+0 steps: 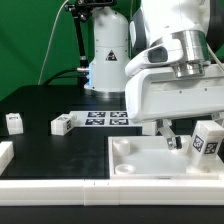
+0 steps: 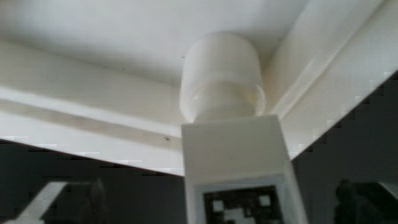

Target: Assemble one leg

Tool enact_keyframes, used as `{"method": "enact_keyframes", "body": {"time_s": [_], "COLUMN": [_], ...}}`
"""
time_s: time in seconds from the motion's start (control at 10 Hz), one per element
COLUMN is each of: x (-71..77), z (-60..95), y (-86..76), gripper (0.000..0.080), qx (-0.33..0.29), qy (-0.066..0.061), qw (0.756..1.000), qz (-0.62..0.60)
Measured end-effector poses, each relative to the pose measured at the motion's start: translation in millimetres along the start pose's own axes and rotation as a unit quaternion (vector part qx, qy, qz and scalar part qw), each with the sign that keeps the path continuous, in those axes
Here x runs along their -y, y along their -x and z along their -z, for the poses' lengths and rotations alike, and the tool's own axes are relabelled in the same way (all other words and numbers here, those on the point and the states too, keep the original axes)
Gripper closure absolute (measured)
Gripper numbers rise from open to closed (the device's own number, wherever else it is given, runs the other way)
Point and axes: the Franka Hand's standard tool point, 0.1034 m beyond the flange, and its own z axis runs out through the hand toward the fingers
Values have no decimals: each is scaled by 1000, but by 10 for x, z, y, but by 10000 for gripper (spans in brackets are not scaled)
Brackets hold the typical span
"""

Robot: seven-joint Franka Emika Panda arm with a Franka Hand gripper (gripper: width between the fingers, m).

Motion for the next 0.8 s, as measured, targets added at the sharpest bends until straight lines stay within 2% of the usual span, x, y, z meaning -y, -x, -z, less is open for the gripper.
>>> {"method": "enact_keyframes", "body": {"time_s": [0.2, 0.5, 0.7, 0.8], "x": [-1, -18, 5, 72], "z": [1, 174, 178, 167], "y": [-5, -150, -134, -91], "gripper": [150, 150, 150, 150], "qx": [0, 11, 25, 67], "qy": [0, -2, -7, -20], "qw": [1000, 1000, 1000, 998], "qz": [0, 5, 4, 2]}}
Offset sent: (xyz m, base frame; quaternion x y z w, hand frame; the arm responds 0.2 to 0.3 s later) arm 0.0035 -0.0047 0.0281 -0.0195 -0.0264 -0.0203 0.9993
